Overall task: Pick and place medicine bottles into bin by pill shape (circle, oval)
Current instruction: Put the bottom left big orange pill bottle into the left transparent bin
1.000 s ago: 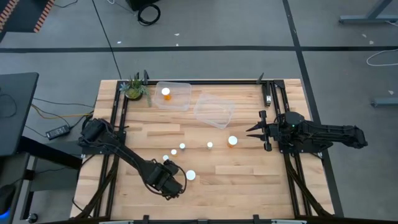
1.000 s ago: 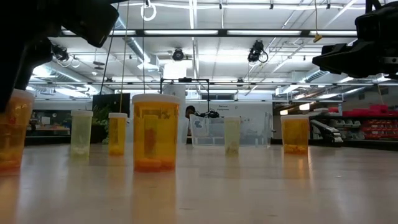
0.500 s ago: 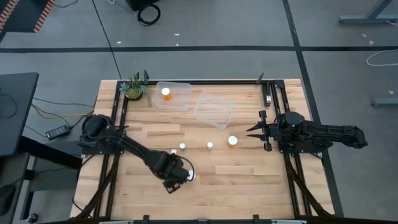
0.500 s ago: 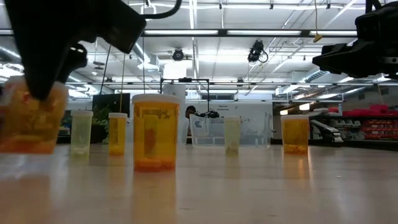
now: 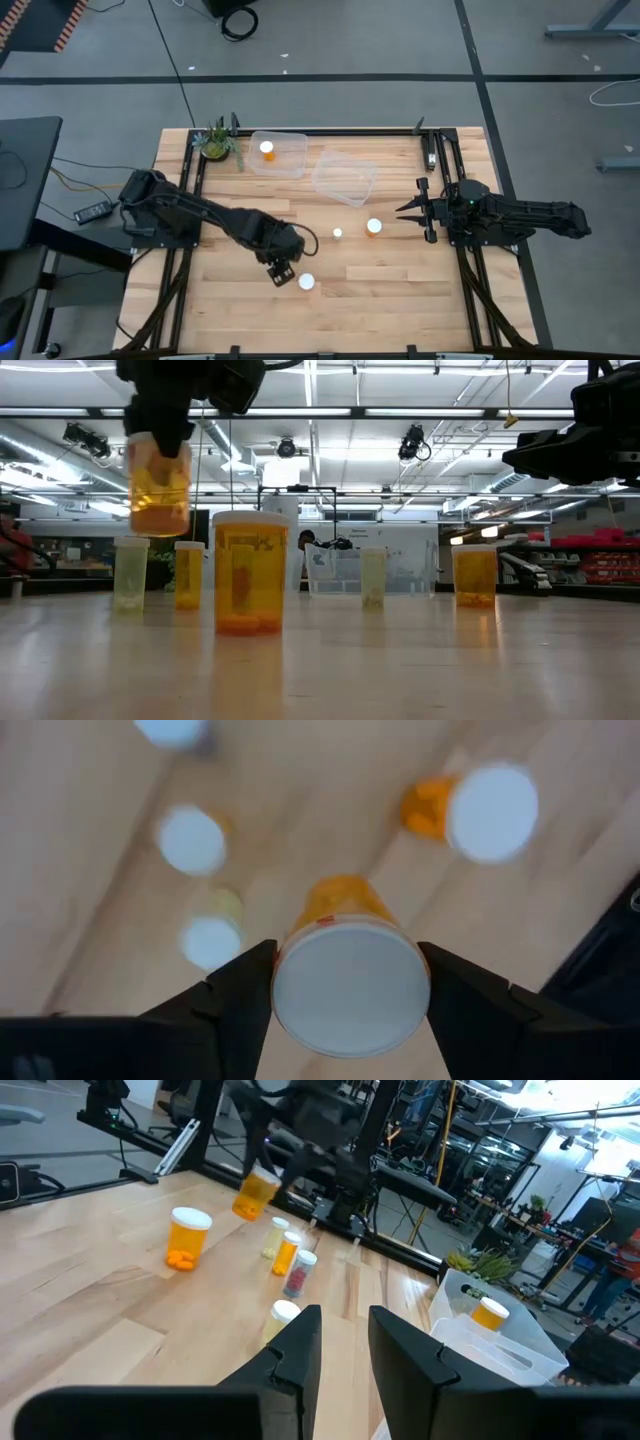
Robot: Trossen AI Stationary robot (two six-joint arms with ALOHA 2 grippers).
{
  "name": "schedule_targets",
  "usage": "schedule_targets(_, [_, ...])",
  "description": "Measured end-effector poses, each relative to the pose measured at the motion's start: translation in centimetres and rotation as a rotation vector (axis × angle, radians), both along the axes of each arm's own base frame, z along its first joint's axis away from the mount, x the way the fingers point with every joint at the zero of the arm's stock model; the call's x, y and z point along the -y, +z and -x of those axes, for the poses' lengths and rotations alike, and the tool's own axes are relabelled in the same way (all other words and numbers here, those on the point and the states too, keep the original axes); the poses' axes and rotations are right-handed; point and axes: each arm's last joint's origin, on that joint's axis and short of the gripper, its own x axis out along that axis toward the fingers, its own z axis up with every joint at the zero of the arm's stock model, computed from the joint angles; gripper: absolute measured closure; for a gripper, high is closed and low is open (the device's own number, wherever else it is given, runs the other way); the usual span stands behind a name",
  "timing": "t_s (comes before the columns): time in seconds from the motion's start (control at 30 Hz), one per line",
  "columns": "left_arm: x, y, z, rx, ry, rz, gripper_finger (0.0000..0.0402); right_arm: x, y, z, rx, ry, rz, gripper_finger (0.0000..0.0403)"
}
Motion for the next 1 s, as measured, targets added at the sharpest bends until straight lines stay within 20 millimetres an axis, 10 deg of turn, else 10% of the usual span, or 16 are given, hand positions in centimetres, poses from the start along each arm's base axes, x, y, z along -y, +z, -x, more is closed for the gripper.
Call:
schedule_targets(0.67, [-12.9,0.3,-1.3,0.071,-0.093,-0.118,0.0168,0.0,0.0,0.0,-0.001,0.000,0.000,0.0310])
schedule_targets(1.0, [-19.2,3.8,-1.2,0.164,-0.078,-0.271,0.0166,0.0,0.0,0.0,-0.001,0.000,0.000,0.0310])
